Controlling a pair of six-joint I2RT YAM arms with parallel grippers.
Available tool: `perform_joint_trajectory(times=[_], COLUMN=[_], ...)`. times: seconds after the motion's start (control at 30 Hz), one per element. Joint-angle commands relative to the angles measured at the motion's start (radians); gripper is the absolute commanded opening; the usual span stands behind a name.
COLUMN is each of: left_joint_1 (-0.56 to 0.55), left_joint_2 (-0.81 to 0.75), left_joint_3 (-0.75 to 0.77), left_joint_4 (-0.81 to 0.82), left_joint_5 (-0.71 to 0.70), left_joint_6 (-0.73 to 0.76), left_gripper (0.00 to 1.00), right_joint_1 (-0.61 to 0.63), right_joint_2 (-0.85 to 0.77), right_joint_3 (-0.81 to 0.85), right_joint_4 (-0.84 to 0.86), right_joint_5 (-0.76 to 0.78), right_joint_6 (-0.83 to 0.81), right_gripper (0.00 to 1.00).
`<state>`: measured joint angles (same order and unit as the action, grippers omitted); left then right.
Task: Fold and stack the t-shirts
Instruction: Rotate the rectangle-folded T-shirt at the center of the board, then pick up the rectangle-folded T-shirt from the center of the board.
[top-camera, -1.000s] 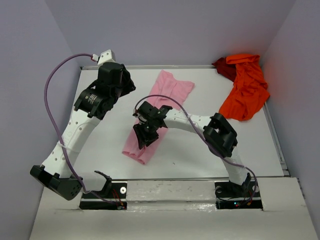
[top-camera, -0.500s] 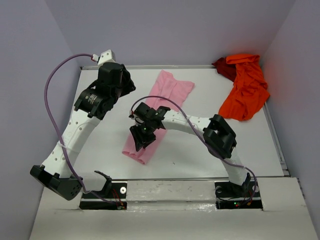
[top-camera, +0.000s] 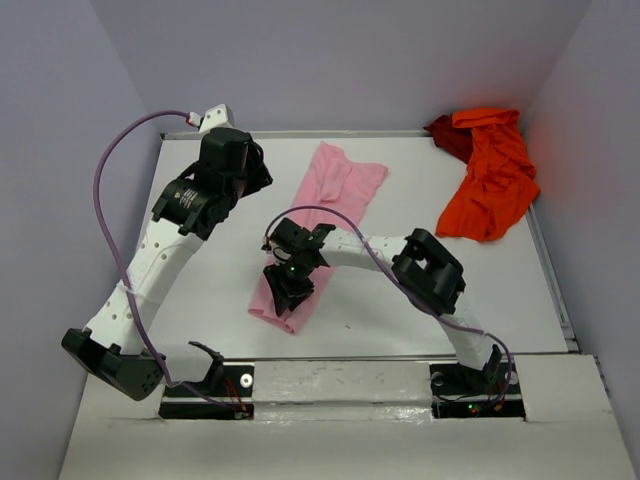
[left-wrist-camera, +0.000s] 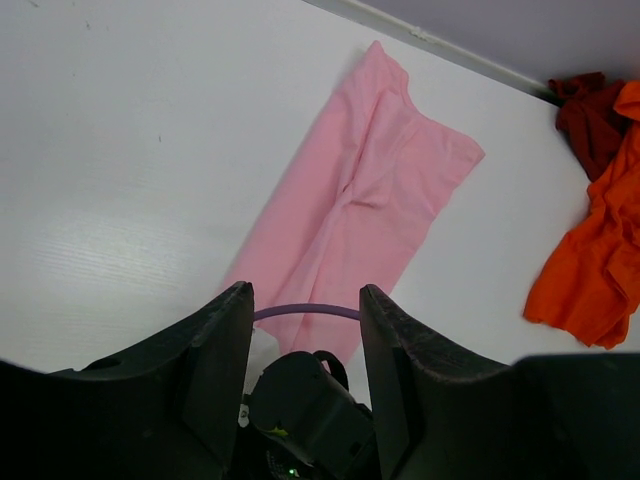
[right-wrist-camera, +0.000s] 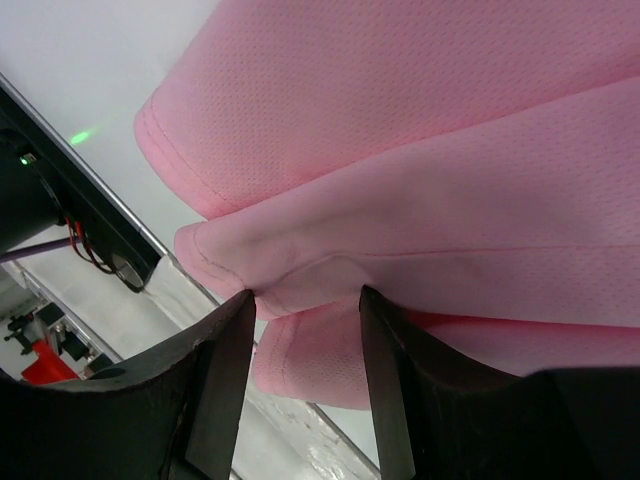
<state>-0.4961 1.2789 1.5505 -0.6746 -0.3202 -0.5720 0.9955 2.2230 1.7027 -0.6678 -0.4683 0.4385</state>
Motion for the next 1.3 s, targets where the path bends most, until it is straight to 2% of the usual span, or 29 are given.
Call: perform_joint_trajectory(times=[0.0,0.47,0.6,0.77,0.9,0.93,1.1,1.17,1.27], left_joint_1=[-0.001,-0.001,-0.001,-0.001,-0.001,-0.002,-0.002,-0.004,-0.005], left_joint_2=[-0.021,0.000,-0.016,-0.019,-0.027,-0.030,-0.053,-0.070,-0.104], left_joint_3=[0.000,-0.043,-0.107,-0.135,-0.150,-0.156,-0.210,-0.257,-0.320], left_joint_4=[0.020,0.052,0.073,0.087,0.102,0.106,0.125,0.138,0.167], left_joint_5=[0.003,0.032,0.043,0.036,0.036,0.041,0.079,0.102,0.154], left_joint_6=[0.023,0.003,-0.009,-0.006,-0.002,-0.003,-0.005,-0.003,-0.012], left_gripper=[0.56,0.56,0.56,0.56,0.56,0.56,0.56,0.56,0.57], right_joint_1=[-0.015,-0.248,-0.270,-0.270,-0.270,-0.270,-0.270,-0.270,-0.270], right_joint_2=[-0.063,-0.330,-0.372,-0.382,-0.379,-0.361,-0.332,-0.348,-0.391], right_joint_3=[-0.109,-0.392,-0.403,-0.411,-0.307,-0.214,0.052,0.092,0.033], right_joint_4=[-0.006,-0.056,-0.082,-0.087,-0.091,-0.128,-0.233,-0.257,-0.240], right_joint_5=[0.046,0.163,0.203,0.168,0.126,0.125,0.177,0.189,0.201], right_joint_6=[0.012,0.008,-0.029,-0.024,-0.046,-0.067,-0.077,-0.052,-0.014], right_gripper=[0.52,0.52,0.52,0.52,0.52,0.52,0.53,0.55,0.58])
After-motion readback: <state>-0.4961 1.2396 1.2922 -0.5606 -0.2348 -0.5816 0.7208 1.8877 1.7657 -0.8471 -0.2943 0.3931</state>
